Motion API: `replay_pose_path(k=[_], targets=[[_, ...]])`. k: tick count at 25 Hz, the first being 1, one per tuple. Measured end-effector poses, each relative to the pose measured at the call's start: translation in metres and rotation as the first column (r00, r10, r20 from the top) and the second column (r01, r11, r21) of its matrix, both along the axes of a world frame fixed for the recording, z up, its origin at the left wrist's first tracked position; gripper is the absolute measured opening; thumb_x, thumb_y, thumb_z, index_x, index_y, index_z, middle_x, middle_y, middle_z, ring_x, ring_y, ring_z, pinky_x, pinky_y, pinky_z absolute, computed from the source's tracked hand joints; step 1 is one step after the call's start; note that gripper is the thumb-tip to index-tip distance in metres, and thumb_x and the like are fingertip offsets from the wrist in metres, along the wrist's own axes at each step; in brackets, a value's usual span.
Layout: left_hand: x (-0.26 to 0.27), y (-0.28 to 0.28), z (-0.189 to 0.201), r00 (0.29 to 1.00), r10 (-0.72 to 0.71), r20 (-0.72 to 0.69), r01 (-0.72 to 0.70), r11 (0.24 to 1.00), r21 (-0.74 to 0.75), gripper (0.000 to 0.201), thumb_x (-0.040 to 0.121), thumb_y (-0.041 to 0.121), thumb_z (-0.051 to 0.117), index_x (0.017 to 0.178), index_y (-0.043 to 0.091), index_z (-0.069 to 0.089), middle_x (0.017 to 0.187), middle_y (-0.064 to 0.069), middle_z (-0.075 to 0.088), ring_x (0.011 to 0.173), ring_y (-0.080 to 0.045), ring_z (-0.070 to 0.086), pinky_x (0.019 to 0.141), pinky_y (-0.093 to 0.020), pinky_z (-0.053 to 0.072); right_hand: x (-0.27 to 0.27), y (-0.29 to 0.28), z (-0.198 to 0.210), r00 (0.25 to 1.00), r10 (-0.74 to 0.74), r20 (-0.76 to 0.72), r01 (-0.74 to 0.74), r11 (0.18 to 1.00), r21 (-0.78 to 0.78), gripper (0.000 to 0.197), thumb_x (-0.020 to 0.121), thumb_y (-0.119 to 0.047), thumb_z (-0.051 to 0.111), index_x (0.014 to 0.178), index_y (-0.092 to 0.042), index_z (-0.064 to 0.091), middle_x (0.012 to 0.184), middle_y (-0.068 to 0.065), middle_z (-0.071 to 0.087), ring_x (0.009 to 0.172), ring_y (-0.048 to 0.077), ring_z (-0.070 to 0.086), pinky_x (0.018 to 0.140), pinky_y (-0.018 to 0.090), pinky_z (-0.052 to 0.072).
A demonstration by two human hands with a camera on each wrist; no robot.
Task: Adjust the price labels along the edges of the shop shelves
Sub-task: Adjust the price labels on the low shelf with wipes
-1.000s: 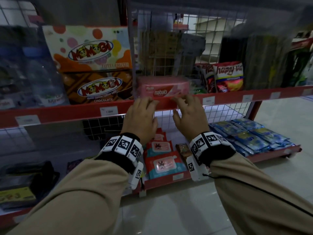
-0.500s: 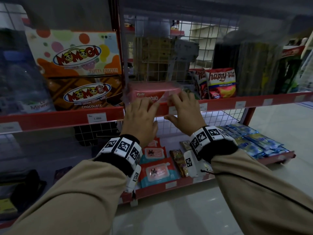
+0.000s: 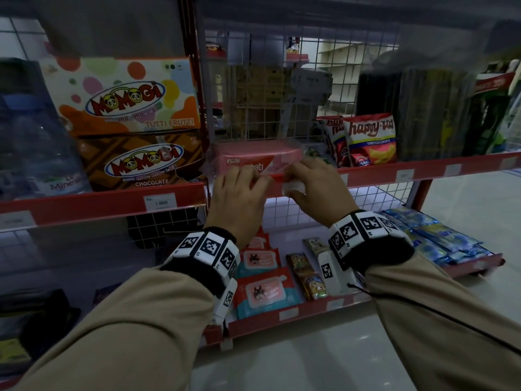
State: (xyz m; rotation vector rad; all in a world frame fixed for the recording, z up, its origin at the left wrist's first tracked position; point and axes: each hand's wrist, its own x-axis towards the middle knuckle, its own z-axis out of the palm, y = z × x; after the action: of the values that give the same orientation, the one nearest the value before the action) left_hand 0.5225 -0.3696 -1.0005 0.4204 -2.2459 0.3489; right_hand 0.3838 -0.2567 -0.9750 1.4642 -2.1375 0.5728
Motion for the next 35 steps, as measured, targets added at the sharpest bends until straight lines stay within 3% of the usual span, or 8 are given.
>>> replay_pose_path(k=[6, 12, 16, 21, 27, 29, 32, 35], targets=[[-0.001, 0.001, 0.006, 0.998, 0.043, -0.046, -0.046, 0.997, -0.066, 0.025, 0.079, 0.016, 0.066, 0.104, 0.018, 0.063, 0.098, -0.004, 0.059, 0.094, -0.03, 0.052, 0.082, -0.044, 0.037, 0.003, -0.002, 0.016, 0.999, -0.027, -0.03, 0.031, 0.988, 0.15, 0.024, 0.085, -0.026, 0.065, 0.107, -0.018, 0.06, 0.111, 0.003, 0.055, 0.106, 0.025, 0.048, 0.091, 0.04, 0.042], [0.002, 0.0, 0.01, 0.999, 0.037, 0.021, -0.037, 0.999, -0.012, 0.032, 0.084, 0.03, 0.056, 0.115, 0.021, 0.06, 0.102, -0.002, 0.057, 0.099, -0.026, 0.049, 0.083, -0.042, 0.034, -0.004, -0.003, 0.024, 0.991, 0.048, 0.127, -0.068, 0.984, 0.165, 0.006, 0.087, -0.017, 0.064, 0.093, -0.015, 0.065, 0.11, 0.006, 0.055, 0.101, 0.022, 0.052, 0.082, 0.028, 0.04], [0.004, -0.002, 0.013, 0.999, 0.029, 0.042, -0.029, 1.0, 0.008, 0.03, 0.083, 0.022, 0.056, 0.112, 0.02, 0.063, 0.102, -0.003, 0.057, 0.098, -0.027, 0.049, 0.083, -0.041, 0.034, -0.007, 0.002, 0.034, 0.962, 0.101, 0.252, -0.095, 0.995, -0.039, 0.008, 0.085, -0.018, 0.067, 0.086, -0.018, 0.06, 0.095, -0.002, 0.061, 0.09, 0.014, 0.058, 0.083, 0.034, 0.051], [0.004, -0.005, 0.015, 0.999, 0.015, -0.041, -0.011, 0.996, 0.086, 0.029, 0.093, 0.028, 0.046, 0.118, 0.021, 0.059, 0.106, 0.0, 0.061, 0.099, -0.023, 0.049, 0.085, -0.038, 0.031, 0.002, 0.007, 0.029, 0.756, 0.375, 0.537, -0.104, 0.878, -0.467, 0.02, 0.086, -0.002, 0.064, 0.101, -0.016, 0.061, 0.092, -0.001, 0.066, 0.089, 0.014, 0.066, 0.077, 0.024, 0.057], [-0.001, -0.003, 0.015, 0.996, 0.008, -0.089, 0.015, 0.967, 0.253, 0.033, 0.095, 0.049, 0.042, 0.114, 0.027, 0.057, 0.107, 0.006, 0.062, 0.105, -0.02, 0.048, 0.088, -0.038, 0.026, 0.023, 0.0, 0.005, 0.48, 0.541, 0.69, -0.14, 0.824, -0.549, 0.019, 0.085, 0.004, 0.062, 0.103, -0.002, 0.061, 0.101, 0.017, 0.068, 0.096, 0.027, 0.067, 0.084, 0.034, 0.057], [0.0, -0.004, 0.014, 0.997, 0.017, -0.078, 0.004, 0.966, 0.258, 0.023, 0.092, 0.043, 0.049, 0.108, 0.028, 0.058, 0.107, 0.008, 0.06, 0.105, -0.019, 0.047, 0.089, -0.037, 0.025, 0.025, 0.0, 0.002, 0.52, 0.543, 0.659, -0.179, 0.824, -0.538, 0.015, 0.087, 0.0, 0.063, 0.1, -0.006, 0.063, 0.097, 0.014, 0.069, 0.091, 0.019, 0.068, 0.08, 0.026, 0.057], [0.001, -0.007, 0.015, 0.997, 0.018, -0.07, 0.0, 0.969, 0.247, 0.018, 0.092, 0.04, 0.052, 0.104, 0.029, 0.058, 0.105, 0.01, 0.059, 0.104, -0.018, 0.046, 0.089, -0.037, 0.024, 0.024, 0.004, 0.003, 0.795, 0.408, 0.449, -0.21, 0.88, -0.426, 0.01, 0.088, -0.011, 0.065, 0.093, -0.019, 0.066, 0.085, -0.01, 0.066, 0.078, -0.005, 0.061, 0.071, 0.008, 0.046], [0.005, -0.008, 0.017, 0.999, 0.01, -0.054, 0.002, 0.977, 0.215, 0.02, 0.09, 0.043, 0.055, 0.104, 0.03, 0.057, 0.105, 0.011, 0.059, 0.104, -0.018, 0.046, 0.09, -0.038, 0.023, 0.017, 0.007, 0.01, 0.891, 0.314, 0.327, -0.176, 0.904, -0.389, 0.01, 0.087, -0.011, 0.065, 0.089, -0.02, 0.067, 0.081, -0.018, 0.063, 0.077, -0.01, 0.058, 0.072, 0.002, 0.042]])
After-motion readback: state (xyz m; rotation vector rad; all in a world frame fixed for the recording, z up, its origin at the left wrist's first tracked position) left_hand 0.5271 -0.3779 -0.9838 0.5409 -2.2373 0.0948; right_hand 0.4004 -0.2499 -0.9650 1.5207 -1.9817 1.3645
